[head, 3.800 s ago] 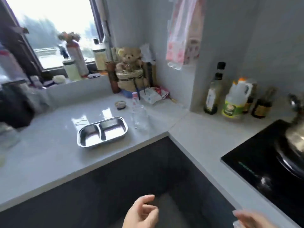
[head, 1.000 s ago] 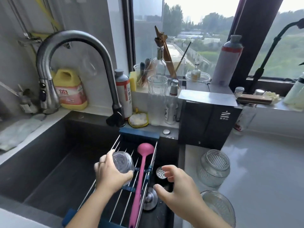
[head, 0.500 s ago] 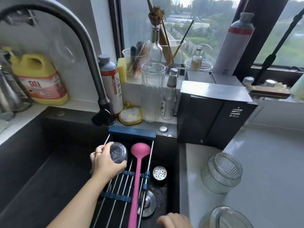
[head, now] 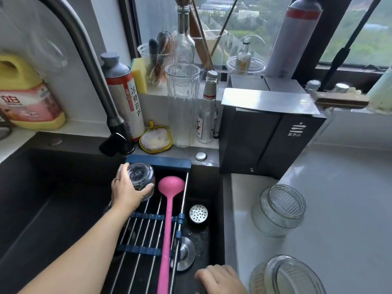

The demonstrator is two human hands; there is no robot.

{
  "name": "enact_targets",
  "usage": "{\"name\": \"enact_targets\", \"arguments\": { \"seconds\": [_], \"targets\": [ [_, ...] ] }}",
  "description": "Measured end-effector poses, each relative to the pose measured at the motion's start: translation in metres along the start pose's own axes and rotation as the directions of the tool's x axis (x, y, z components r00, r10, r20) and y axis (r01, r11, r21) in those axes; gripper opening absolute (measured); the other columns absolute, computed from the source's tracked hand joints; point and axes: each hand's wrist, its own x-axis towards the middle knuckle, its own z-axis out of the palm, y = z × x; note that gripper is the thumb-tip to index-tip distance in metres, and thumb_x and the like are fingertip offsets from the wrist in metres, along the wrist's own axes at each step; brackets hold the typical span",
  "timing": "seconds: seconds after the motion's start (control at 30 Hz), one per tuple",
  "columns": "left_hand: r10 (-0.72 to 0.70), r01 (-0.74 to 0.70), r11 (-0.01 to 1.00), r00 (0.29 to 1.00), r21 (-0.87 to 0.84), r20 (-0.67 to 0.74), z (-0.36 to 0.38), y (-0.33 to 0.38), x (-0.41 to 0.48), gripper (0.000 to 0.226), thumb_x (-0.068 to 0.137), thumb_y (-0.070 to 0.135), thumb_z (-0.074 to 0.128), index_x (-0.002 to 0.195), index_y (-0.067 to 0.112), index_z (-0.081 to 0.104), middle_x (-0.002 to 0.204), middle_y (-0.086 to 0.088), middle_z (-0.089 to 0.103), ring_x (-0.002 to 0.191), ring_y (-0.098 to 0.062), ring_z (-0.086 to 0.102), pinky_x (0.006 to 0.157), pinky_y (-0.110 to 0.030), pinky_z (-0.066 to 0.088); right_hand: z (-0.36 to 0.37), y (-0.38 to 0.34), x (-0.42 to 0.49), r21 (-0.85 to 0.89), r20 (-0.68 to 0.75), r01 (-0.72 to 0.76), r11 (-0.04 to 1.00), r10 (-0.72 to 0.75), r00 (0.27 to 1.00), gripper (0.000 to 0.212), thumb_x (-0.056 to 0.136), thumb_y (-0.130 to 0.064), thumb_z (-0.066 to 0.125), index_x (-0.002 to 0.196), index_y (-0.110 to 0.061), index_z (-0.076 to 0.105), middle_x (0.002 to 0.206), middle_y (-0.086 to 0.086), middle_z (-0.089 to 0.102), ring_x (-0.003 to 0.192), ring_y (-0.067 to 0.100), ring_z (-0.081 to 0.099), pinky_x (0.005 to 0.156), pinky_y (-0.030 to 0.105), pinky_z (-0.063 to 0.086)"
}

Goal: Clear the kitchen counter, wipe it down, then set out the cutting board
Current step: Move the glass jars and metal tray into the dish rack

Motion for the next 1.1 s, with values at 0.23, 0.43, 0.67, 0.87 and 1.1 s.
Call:
{"name": "enact_targets", "arguments": {
  "seconds": [0.23, 0.43, 0.67, 0.87, 1.1],
  "targets": [
    [0.184, -0.184, 0.982, 0.983, -0.041, -0.010, -0.009, 0.033, -0.079, 0.076, 0.073, 0.033, 0.070, 0.137, 0.025, 0.029, 0.151, -0.010, 0.009, 0.137, -0.029, 0.012, 0.111, -0.045, 0.017, -0.006, -0.011, -0.010, 0.163, -0.257, -0.027, 0.986, 0.069, 0.964, 0.014, 0.052, -0.034, 0.055, 0.064, -0.027, 0.058, 0.057, -0.013, 0.053, 0.054, 0.007, 0.053, 0.059, 0.014, 0.037],
    [0.162, -0.138, 0.964, 0.982, -0.226, 0.092, -0.017, 0.033, -0.214, 0.056, 0.073, 0.004, 0.066, 0.119, 0.030, 0.045, 0.134, -0.002, 0.040, 0.120, -0.011, 0.037, 0.103, -0.029, 0.026, -0.047, -0.018, -0.043, 0.367, -0.435, 0.173, 0.914, 0.004, 0.900, 0.024, 0.061, -0.017, 0.060, 0.085, -0.018, 0.065, 0.077, -0.003, 0.067, 0.069, 0.011, 0.061, 0.060, 0.018, 0.050],
    [0.187, -0.103, 0.969, 0.900, -0.224, 0.393, 0.040, 0.092, -0.299, 0.098, 0.042, 0.067, 0.059, 0.128, 0.044, 0.017, 0.143, 0.015, 0.027, 0.136, -0.006, 0.018, 0.114, -0.032, 0.018, -0.102, 0.032, -0.113, 0.309, -0.681, 0.054, 0.950, 0.181, 0.710, 0.039, 0.055, -0.018, 0.068, 0.094, -0.013, 0.065, 0.091, -0.002, 0.061, 0.088, 0.011, 0.050, 0.090, 0.007, 0.037],
    [0.065, -0.018, 0.985, 0.960, -0.172, 0.271, 0.076, 0.132, -0.301, 0.107, 0.044, 0.052, 0.075, 0.131, 0.034, 0.017, 0.135, 0.012, 0.036, 0.136, -0.012, 0.023, 0.117, -0.038, 0.010, -0.083, 0.074, -0.130, 0.655, -0.220, -0.133, 0.744, 0.356, 0.908, 0.088, 0.062, -0.031, 0.081, 0.131, -0.032, 0.026, 0.121, -0.016, 0.040, 0.114, 0.002, 0.049, 0.092, 0.010, 0.039],
    [0.180, -0.080, 0.875, 0.969, -0.477, 0.167, 0.038, 0.134, -0.309, 0.083, 0.039, 0.022, 0.081, 0.104, 0.051, 0.038, 0.115, 0.013, 0.037, 0.106, -0.001, 0.050, 0.089, -0.029, 0.050, -0.067, 0.081, -0.128, 0.867, -0.105, -0.145, 0.476, 0.460, 0.882, 0.080, 0.063, -0.030, 0.081, 0.123, -0.043, 0.029, 0.110, -0.025, 0.053, 0.094, -0.002, 0.061, 0.073, 0.007, 0.048]
  ]
}}
